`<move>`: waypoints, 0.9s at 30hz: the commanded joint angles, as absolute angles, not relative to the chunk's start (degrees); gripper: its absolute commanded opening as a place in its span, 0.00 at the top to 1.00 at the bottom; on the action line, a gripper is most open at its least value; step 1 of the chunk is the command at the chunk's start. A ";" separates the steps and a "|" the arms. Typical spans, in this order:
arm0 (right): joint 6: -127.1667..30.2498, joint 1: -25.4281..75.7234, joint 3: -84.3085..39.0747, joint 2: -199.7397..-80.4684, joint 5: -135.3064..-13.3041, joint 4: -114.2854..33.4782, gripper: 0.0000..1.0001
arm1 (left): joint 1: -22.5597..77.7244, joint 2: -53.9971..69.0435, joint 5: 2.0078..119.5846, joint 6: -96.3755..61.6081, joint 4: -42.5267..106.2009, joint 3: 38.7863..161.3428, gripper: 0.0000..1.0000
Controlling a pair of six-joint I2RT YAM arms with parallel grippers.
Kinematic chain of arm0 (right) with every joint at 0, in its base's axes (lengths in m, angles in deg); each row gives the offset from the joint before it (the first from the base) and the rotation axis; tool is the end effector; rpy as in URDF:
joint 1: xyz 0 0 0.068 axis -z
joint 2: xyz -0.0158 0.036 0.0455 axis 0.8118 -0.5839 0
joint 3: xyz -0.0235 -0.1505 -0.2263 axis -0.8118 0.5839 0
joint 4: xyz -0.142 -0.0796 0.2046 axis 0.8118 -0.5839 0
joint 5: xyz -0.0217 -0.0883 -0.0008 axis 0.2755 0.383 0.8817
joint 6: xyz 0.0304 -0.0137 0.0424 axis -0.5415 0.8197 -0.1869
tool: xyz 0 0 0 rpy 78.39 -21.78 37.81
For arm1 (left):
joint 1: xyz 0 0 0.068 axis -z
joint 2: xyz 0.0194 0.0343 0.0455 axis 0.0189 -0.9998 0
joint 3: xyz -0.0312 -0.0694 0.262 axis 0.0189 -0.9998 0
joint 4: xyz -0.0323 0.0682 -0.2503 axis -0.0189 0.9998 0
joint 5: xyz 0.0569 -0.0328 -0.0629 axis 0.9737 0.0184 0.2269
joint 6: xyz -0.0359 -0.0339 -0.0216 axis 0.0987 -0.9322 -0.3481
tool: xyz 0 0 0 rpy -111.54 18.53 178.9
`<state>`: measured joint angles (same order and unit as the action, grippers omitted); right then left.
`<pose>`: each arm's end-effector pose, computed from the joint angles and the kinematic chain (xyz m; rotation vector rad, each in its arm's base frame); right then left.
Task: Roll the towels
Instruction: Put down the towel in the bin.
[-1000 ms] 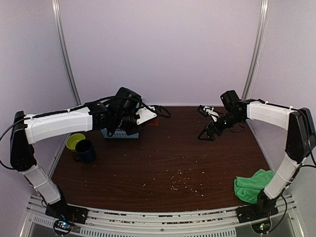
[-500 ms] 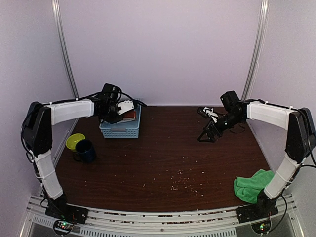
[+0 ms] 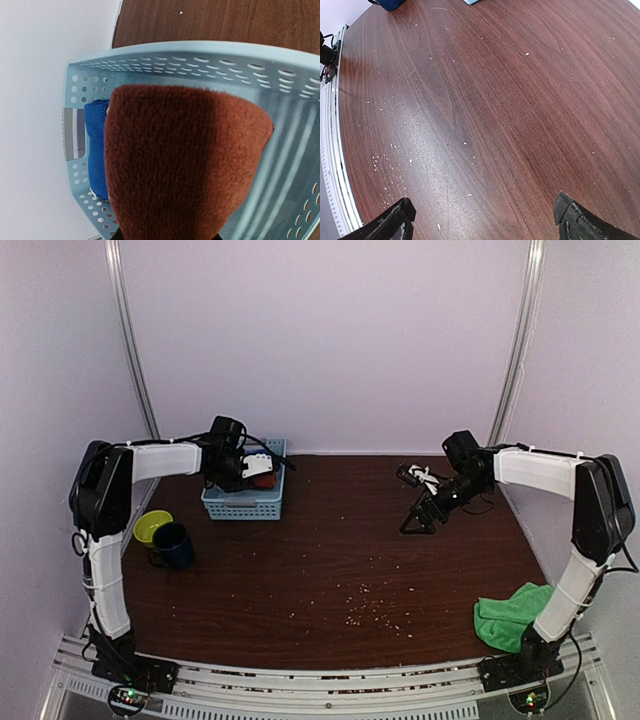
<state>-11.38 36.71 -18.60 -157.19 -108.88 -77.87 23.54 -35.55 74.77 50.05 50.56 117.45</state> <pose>0.3232 0.1273 0.2283 -1.2061 2.1863 0.8923 0.4321 -0.1747 0.2015 1.4753 1.8890 0.3959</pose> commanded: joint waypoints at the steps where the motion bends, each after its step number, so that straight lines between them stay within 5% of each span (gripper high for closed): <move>1: -10.29 37.22 -18.61 -158.04 -109.91 -79.14 0.00 | 22.97 -37.93 72.59 52.03 48.21 120.37 1.00; 23: -9.12 37.23 -19.22 -160.71 -110.66 -80.51 0.00 | 20.59 -49.73 73.89 52.11 38.94 126.33 1.00; 27: -9.00 37.23 -19.23 -160.96 -110.72 -80.55 0.00 | 20.59 -50.03 73.30 51.84 38.10 126.34 0.94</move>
<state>-9.87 36.78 -18.62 -160.21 -109.73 -79.69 21.01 -49.32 73.48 51.73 42.67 124.47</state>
